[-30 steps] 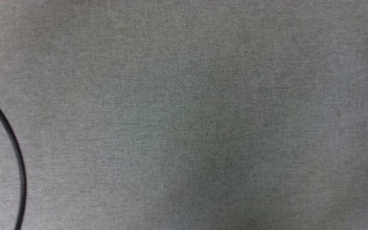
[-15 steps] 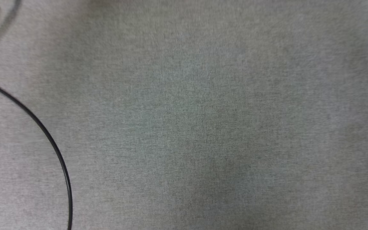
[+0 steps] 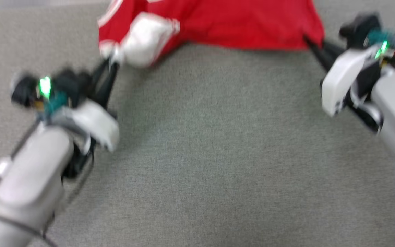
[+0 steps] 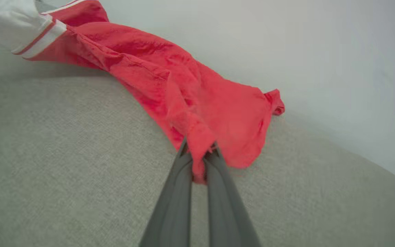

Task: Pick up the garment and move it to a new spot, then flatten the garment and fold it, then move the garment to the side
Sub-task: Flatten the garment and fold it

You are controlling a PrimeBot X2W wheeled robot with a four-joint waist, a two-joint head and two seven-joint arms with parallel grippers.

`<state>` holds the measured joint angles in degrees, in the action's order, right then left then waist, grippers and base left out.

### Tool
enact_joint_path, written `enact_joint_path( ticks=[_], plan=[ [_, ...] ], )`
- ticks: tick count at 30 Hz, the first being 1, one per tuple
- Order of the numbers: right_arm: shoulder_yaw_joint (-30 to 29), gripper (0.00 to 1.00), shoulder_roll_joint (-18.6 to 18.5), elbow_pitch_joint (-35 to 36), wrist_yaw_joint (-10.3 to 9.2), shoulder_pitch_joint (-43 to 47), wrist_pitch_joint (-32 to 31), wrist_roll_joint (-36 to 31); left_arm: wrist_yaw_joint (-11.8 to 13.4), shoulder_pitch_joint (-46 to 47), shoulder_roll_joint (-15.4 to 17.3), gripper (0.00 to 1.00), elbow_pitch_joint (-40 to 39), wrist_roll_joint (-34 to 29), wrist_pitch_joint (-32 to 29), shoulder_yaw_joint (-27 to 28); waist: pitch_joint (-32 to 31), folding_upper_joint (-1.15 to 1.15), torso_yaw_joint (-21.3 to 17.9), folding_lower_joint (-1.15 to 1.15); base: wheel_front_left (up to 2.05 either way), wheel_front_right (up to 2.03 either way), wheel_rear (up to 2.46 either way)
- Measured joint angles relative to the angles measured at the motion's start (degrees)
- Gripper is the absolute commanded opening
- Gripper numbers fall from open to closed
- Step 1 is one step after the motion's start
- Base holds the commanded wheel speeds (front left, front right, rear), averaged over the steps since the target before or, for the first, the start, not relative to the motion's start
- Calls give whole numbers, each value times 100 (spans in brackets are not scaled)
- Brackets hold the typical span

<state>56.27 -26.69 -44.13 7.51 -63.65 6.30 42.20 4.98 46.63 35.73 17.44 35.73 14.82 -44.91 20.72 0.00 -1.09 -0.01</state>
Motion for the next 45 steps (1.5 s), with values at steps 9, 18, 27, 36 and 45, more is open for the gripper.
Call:
enact_joint_path(
  ticks=[9,18,27,36,45],
  plan=[
    [422,0,-477,563,0,1533,285,472,983,-2622,468,0,-1380,689,7,36,-816,0,-115,-1,0,0,0],
    [171,0,-1157,1115,0,3364,479,1024,1691,-4625,565,0,-2215,1172,13,46,-1508,0,-93,-1,0,0,0],
    [-397,0,-1443,1644,0,4912,477,1067,1920,-6055,370,0,-2525,1338,24,89,-2016,0,-112,-1,0,0,0],
    [-1325,0,-1427,2220,0,5359,34,675,1552,-5737,403,0,-2332,970,24,232,-1919,0,-67,-1,0,0,0],
    [-2337,0,-1196,2913,0,5186,-503,133,1210,-4298,664,0,-2250,442,-282,360,-1495,0,-143,0,0,0,0]
  ],
)
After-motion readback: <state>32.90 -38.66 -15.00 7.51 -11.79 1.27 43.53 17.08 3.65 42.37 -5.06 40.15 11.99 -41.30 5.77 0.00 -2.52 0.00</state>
